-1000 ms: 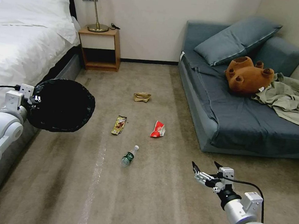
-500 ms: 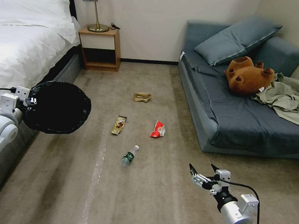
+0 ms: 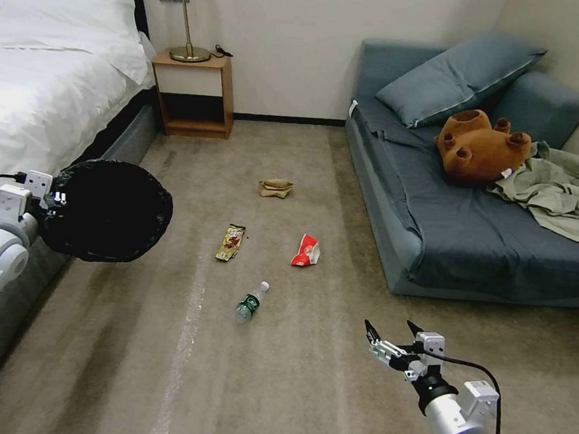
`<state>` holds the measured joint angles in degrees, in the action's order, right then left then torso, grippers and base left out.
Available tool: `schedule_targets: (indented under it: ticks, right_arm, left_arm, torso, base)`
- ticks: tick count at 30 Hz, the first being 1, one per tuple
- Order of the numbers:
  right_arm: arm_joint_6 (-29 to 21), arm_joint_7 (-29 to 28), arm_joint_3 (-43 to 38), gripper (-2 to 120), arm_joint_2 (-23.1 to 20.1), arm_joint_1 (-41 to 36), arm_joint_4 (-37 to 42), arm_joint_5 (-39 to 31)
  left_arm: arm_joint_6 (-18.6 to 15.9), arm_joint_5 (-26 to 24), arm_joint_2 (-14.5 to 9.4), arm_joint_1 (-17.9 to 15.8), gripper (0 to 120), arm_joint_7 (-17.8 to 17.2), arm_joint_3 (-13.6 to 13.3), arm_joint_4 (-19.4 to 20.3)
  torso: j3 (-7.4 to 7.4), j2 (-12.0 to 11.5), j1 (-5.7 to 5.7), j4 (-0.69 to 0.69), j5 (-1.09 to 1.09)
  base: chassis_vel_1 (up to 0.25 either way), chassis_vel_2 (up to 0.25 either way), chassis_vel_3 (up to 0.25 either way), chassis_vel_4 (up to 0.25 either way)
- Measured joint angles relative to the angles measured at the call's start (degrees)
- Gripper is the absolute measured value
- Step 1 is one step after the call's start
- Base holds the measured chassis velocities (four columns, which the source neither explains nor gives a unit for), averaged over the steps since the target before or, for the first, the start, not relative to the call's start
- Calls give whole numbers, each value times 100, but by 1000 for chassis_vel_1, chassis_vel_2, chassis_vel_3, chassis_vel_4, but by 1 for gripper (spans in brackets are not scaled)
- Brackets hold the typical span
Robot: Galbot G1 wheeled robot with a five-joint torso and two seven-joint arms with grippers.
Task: Pick up the trash bin, then pick up the garbage on the floor and place it into the trash bin.
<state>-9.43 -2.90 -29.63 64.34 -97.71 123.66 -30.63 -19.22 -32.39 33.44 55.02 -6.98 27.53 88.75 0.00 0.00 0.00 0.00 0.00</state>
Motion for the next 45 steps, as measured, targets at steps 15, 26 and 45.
schedule_targets:
  ticks: [15, 26, 45]
  right_arm:
    - [124, 63, 4, 100, 135, -74, -90, 141]
    - [136, 76, 51, 100, 184, -50, -160, 175]
    - [154, 94, 109, 100, 157, -28, -244, 200]
  left_arm:
    - [83, 66, 77, 156, 3, 63, 135, -22]
    - [136, 119, 107, 157, 3, 112, 106, -78]
    - [148, 117, 74, 66, 3, 133, 41, -107]
  torso:
    - [0, 0, -1, 1, 0]
    - [0, 0, 0, 0, 1]
    - [0, 0, 0, 0, 1]
  base:
    - [-14, 13, 11, -9]
    - [-79, 78, 87, -89]
    - [-85, 85, 87, -82]
